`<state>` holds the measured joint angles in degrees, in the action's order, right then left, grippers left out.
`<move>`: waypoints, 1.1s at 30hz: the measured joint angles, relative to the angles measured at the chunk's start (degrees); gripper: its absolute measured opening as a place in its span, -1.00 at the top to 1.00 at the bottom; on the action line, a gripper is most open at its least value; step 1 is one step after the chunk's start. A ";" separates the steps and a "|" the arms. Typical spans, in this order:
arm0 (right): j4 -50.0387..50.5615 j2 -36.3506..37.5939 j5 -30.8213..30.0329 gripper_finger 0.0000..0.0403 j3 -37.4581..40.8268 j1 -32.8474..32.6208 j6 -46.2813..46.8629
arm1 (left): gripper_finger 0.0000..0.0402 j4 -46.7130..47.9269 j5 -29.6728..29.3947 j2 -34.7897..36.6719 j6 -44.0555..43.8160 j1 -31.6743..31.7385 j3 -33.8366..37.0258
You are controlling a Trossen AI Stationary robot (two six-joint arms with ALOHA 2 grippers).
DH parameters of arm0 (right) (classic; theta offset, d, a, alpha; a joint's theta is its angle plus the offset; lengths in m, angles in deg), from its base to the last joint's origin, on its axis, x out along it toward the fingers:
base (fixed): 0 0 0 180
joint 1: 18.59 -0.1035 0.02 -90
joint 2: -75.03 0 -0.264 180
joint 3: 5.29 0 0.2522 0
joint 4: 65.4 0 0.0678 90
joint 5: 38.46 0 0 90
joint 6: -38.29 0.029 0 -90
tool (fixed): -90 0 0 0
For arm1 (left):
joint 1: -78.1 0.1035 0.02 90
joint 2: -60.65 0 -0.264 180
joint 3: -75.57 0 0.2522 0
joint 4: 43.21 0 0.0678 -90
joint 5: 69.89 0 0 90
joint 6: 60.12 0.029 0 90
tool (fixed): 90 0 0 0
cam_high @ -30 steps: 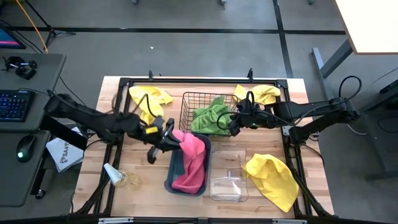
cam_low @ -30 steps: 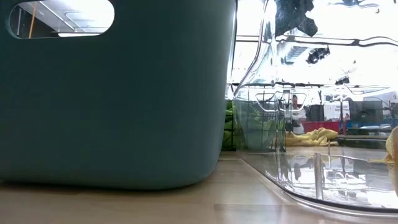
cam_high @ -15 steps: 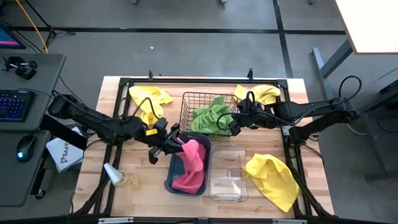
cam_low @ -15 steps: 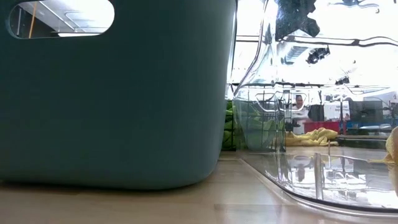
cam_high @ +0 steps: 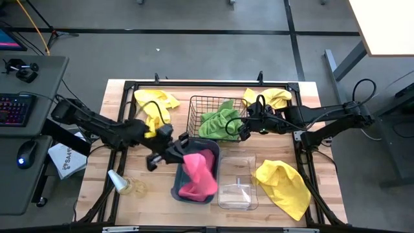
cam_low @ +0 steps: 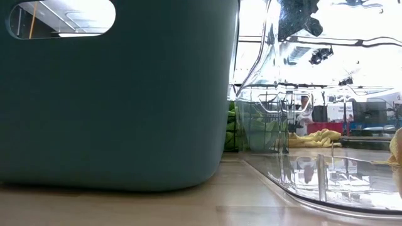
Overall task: Sort microfiber towel by color & place in baskets
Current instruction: Put the pink microfiber cloth into the blue bin
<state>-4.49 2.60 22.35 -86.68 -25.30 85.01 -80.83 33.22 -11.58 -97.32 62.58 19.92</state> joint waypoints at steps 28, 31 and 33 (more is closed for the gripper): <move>-0.27 0.00 -0.66 1.00 0.01 0.00 -0.41 | 0.73 49.98 -9.93 -0.16 7.13 0.61 0.73; -0.28 0.00 -0.56 1.00 0.01 0.00 -0.28 | 0.51 61.36 -8.32 -0.16 11.77 0.87 -5.35; -0.26 0.00 -0.12 1.00 0.00 0.00 -0.28 | 0.36 67.85 -7.44 -0.15 14.32 0.89 -8.96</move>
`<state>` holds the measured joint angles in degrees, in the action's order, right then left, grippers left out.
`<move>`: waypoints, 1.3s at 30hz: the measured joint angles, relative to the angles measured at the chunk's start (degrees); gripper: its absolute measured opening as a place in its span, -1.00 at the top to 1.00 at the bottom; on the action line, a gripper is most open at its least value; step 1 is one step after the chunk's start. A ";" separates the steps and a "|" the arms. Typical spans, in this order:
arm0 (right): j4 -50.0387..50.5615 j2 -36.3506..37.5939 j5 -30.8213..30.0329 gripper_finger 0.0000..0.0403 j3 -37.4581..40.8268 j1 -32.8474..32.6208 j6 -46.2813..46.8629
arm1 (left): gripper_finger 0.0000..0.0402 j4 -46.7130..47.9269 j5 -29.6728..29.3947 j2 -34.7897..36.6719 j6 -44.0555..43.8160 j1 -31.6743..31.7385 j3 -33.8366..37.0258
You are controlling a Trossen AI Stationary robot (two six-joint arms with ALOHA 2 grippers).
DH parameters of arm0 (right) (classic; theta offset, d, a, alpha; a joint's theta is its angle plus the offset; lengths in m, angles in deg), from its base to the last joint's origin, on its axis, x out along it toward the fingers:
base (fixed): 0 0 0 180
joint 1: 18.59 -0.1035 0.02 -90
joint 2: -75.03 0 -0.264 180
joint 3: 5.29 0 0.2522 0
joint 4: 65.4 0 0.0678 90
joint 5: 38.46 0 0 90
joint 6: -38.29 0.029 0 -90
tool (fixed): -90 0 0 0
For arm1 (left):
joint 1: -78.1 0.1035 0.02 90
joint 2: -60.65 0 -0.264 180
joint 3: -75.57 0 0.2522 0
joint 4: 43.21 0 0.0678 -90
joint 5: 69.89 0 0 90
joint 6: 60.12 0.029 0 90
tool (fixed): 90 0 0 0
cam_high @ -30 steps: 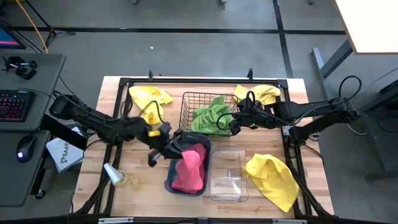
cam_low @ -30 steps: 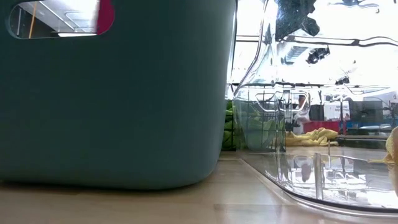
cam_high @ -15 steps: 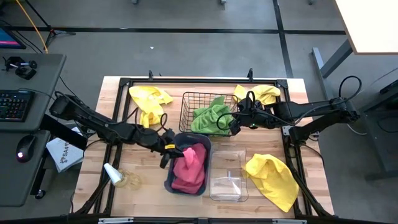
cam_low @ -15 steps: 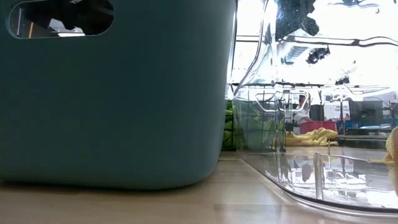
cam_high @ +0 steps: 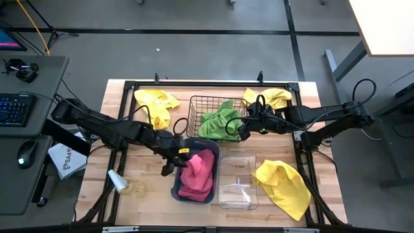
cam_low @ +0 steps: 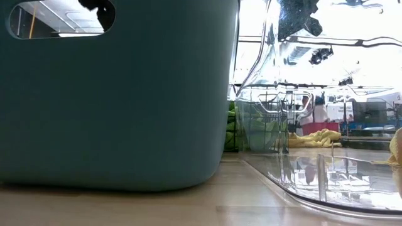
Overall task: Sort microfiber towel by color & place in baskets
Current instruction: Put the pink microfiber cloth into the blue bin, then put the top left yellow microfiber cloth into the transparent bin
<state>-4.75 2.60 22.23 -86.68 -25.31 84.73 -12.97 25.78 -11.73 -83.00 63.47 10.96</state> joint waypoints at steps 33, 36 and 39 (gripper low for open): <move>-1.17 0.00 1.26 1.00 0.02 0.00 0.02 | 0.00 29.83 -17.57 -0.02 10.12 42.45 7.49; -1.28 0.00 1.24 1.00 0.01 0.00 0.62 | 0.00 27.23 -16.43 -0.84 11.02 44.45 9.17; -1.29 0.00 1.23 1.00 0.02 0.00 1.14 | 0.01 25.01 -16.35 -2.36 11.04 45.59 10.46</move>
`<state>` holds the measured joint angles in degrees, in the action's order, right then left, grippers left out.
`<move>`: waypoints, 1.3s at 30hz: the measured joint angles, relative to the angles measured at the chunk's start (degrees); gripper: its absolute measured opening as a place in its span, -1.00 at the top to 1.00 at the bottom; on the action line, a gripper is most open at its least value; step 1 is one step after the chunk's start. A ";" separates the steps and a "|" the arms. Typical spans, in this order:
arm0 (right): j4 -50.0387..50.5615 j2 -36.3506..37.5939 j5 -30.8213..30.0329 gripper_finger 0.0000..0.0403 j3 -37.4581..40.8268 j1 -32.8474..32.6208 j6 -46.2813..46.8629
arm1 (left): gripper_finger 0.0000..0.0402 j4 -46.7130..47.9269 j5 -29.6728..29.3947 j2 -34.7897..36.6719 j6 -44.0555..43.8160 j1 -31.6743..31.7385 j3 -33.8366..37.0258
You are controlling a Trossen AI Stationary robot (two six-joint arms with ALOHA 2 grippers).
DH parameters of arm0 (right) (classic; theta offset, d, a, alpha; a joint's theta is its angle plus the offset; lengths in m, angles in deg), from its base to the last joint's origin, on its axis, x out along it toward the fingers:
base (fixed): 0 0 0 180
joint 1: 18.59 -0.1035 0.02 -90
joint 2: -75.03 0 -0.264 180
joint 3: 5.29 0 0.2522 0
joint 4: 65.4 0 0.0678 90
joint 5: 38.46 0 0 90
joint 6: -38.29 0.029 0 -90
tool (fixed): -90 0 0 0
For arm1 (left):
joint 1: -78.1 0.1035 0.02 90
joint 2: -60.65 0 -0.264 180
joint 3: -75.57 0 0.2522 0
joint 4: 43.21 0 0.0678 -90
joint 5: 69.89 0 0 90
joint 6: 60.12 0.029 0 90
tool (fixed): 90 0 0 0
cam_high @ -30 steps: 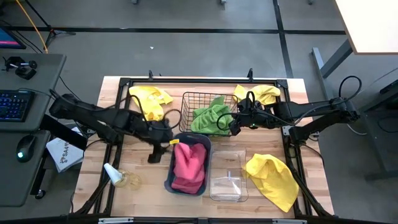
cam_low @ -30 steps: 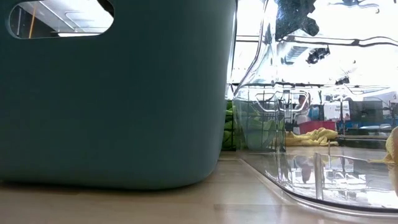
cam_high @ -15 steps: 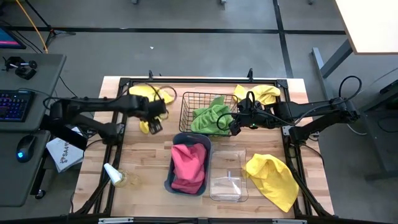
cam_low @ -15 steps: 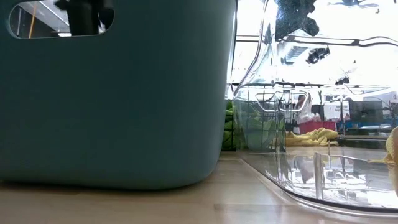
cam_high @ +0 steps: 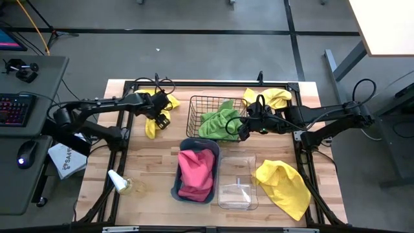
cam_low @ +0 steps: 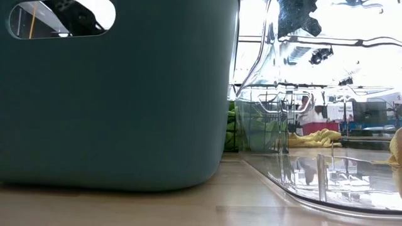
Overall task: Sort microfiber towel by color & place in baskets
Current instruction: Put the top left yellow microfiber cloth into the transparent bin
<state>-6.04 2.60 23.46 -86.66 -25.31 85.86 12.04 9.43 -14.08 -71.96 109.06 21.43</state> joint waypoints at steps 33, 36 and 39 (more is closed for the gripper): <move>-29.41 0.00 6.33 0.83 -0.02 1.33 -18.84 | 1.00 1.23 11.78 13.98 7.10 -7.75 -36.52; -37.80 0.00 8.73 0.58 -0.02 1.95 -22.34 | 1.00 -2.15 11.39 11.49 8.59 -12.81 -39.77; -44.50 0.00 9.70 0.26 -0.02 1.92 -24.99 | 1.00 -6.27 11.26 7.79 11.33 -17.87 -40.86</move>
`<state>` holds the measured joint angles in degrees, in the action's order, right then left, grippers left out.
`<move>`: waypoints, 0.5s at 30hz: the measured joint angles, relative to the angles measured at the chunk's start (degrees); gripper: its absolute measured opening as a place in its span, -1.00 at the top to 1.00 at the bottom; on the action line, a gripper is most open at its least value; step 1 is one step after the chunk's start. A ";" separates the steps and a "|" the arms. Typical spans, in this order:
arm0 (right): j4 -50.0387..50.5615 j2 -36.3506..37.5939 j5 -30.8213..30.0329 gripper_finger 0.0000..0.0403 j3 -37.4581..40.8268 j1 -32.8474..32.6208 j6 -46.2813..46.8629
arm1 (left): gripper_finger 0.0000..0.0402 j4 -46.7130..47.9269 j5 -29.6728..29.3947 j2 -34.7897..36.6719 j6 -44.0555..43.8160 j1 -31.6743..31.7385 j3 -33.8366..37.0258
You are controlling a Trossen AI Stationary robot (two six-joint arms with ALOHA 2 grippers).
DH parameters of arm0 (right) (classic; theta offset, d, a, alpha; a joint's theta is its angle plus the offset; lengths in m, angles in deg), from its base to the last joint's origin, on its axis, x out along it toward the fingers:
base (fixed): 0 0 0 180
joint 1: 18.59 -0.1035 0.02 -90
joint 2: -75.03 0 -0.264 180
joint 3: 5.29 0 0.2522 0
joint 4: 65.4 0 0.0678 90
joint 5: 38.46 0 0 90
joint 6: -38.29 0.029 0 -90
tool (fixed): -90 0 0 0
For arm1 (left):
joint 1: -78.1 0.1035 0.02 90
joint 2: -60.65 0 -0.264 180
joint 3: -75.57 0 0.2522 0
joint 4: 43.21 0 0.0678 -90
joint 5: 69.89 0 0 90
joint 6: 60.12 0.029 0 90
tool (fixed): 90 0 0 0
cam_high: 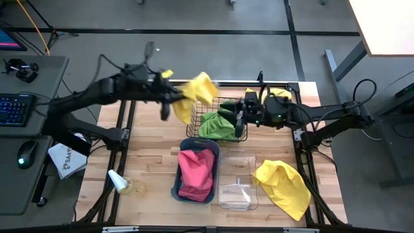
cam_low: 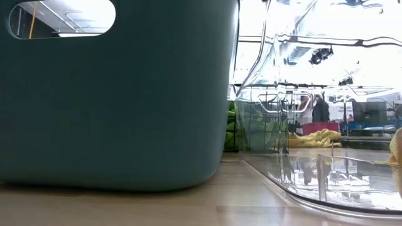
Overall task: Sort microfiber towel by color & place in baskets
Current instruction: Put the top left yellow microfiber cloth into the transparent bin
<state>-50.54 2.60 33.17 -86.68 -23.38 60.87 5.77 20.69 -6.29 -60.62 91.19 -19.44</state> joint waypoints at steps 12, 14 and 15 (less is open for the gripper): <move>-3.94 0.02 -2.88 -0.56 0.00 -2.07 -10.67 | 1.00 -3.96 -6.38 -14.59 11.56 -10.29 -8.55; -3.65 0.02 -3.06 -0.57 0.00 -2.06 -11.44 | 1.00 -4.45 -6.34 -15.74 12.57 -10.64 -9.40; -3.26 0.02 -3.06 -0.57 0.00 -2.03 -11.54 | 1.00 -5.09 -6.34 -16.06 12.66 -10.69 -9.66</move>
<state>-53.80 2.63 30.11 -86.68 -25.42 49.33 0.68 14.35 -22.35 -47.96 80.49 -29.10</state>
